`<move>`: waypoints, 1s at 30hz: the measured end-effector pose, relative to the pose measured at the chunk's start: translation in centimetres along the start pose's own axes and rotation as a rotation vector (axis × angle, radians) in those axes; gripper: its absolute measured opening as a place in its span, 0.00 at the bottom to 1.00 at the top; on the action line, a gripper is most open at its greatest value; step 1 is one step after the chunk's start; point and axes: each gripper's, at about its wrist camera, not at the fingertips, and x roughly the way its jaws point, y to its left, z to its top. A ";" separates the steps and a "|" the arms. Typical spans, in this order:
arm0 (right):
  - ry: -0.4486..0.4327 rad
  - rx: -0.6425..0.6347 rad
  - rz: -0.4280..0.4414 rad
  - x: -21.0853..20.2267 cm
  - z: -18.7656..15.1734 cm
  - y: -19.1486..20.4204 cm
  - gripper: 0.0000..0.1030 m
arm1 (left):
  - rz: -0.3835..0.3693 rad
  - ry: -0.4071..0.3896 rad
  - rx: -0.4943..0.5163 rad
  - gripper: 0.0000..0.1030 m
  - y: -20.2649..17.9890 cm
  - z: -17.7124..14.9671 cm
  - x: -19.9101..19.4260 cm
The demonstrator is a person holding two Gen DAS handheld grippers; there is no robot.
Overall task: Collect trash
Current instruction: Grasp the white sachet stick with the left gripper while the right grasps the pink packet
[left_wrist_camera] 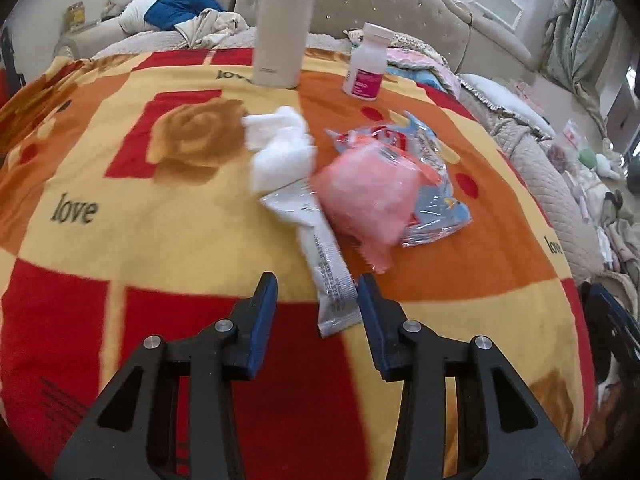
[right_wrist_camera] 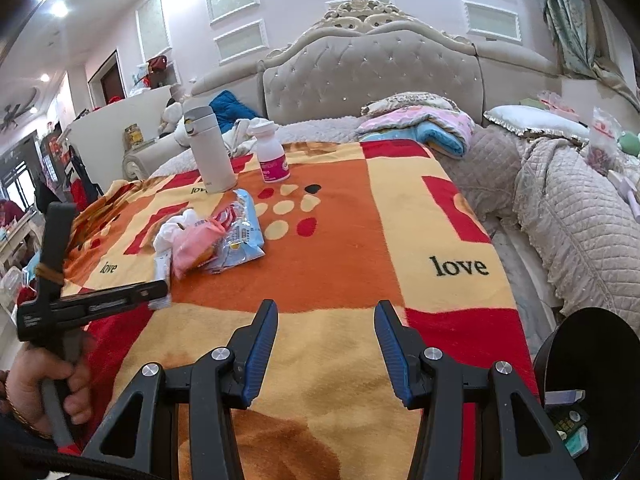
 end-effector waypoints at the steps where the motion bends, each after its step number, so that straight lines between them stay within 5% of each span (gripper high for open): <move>1: 0.001 -0.001 0.003 0.1 0.0 0.1 0.47 | 0.021 -0.004 0.003 0.42 0.5 -0.1 -0.2; 12: 0.009 -0.031 0.020 0.9 -0.2 1.8 0.47 | -0.006 -0.007 -0.014 0.45 0.1 1.2 1.1; 13: -0.003 -0.030 0.038 0.8 -0.1 2.1 0.47 | -0.008 -0.008 -0.018 0.44 0.2 1.1 1.3; 16: -0.045 -0.027 0.116 0.6 0.3 3.1 0.47 | -0.016 -0.021 -0.040 0.15 1.1 0.2 0.9; 17: -0.057 -0.028 0.149 0.7 0.5 3.7 0.47 | -0.032 -0.017 -0.045 0.13 1.4 0.1 0.7; 21: -0.039 -0.018 0.283 2.9 1.5 6.4 0.47 | -0.033 -0.031 -0.022 0.13 1.9 -2.0 -1.0; 30: 0.098 0.000 0.329 11.0 3.6 11.8 0.47 | 0.016 -0.138 -0.117 0.13 3.3 -3.2 -3.0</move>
